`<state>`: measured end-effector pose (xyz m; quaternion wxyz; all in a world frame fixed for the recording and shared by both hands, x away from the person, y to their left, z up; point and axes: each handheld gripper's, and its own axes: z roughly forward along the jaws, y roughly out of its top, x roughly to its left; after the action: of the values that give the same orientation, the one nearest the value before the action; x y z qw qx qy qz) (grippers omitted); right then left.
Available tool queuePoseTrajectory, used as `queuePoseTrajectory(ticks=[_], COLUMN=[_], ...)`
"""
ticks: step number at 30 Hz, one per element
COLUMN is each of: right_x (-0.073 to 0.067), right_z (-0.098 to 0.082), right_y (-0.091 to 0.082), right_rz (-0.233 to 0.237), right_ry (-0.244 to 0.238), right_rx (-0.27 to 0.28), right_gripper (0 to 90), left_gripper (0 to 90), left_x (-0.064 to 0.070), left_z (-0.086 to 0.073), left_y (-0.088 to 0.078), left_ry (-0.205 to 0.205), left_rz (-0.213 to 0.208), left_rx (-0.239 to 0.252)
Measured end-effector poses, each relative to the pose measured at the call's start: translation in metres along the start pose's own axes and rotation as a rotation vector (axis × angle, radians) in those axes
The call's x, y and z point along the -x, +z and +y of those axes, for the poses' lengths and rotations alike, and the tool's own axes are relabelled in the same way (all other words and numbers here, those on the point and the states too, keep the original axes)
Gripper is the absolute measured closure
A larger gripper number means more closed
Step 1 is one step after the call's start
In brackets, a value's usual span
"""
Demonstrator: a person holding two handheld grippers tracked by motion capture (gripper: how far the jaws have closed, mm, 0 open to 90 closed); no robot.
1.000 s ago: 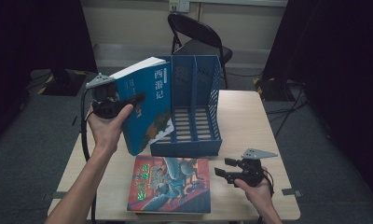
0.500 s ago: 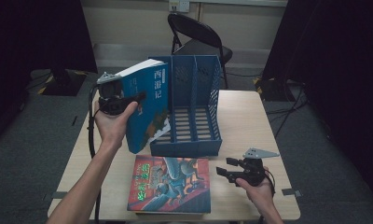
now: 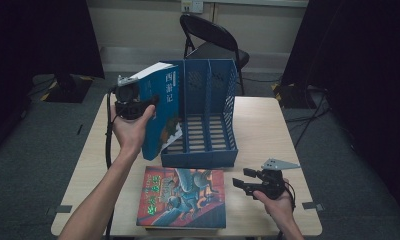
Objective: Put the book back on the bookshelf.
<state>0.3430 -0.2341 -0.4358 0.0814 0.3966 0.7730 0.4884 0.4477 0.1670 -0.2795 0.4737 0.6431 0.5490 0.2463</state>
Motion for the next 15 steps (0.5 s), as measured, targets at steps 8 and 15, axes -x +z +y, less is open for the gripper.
queuePoseTrajectory(ticks=[8, 15], right_x=[0.001, 0.000], right_z=[-0.001, 0.000], right_y=[-0.002, 0.000], right_rz=[-0.003, -0.001], right_ry=[0.007, 0.003], right_rx=[0.004, 0.001], right_gripper=[33.7, 33.7], left_gripper=[61.9, 61.9], left_x=[0.002, 0.013], left_z=[0.003, 0.001], left_y=[0.005, 0.017], left_ry=[0.018, 0.017], left_rz=[0.018, 0.046], left_rx=[0.000, 0.006])
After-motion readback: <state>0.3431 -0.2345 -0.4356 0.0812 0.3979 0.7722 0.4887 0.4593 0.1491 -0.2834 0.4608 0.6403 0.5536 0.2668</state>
